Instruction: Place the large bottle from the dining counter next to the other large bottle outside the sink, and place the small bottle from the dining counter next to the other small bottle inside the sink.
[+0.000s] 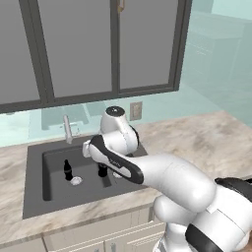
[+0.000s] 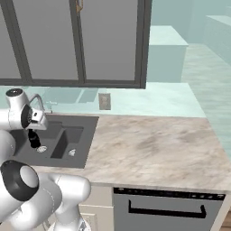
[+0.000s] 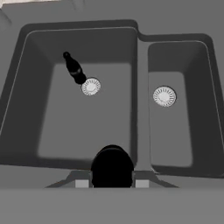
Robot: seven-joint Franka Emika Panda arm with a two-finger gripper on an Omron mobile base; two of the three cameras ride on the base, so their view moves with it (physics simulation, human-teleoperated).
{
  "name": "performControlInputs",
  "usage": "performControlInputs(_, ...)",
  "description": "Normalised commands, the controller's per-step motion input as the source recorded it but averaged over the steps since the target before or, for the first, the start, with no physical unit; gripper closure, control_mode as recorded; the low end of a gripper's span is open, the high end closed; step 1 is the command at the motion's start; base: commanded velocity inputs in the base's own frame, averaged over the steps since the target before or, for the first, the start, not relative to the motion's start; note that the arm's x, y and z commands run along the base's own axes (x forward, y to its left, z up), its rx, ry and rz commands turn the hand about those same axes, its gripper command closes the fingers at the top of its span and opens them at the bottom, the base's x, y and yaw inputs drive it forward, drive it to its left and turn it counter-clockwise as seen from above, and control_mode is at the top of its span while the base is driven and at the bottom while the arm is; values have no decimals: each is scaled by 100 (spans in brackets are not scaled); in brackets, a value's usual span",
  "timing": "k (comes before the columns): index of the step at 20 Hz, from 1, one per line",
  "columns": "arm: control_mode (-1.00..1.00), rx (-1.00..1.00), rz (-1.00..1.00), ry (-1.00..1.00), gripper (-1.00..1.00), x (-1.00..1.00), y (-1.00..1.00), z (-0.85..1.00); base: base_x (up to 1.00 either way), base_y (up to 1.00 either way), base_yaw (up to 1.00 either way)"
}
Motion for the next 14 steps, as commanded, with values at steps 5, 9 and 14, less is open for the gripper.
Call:
performControlInputs(5, -100, -1, -3, 0, 100, 16, 12, -7, 0, 0, 0)
performControlInputs(9, -100, -2, -4, 0, 100, 20, 2, 0, 0, 0, 0)
performControlInputs(14, -100, -2, -4, 0, 100, 22, 6, 0, 0, 0, 0)
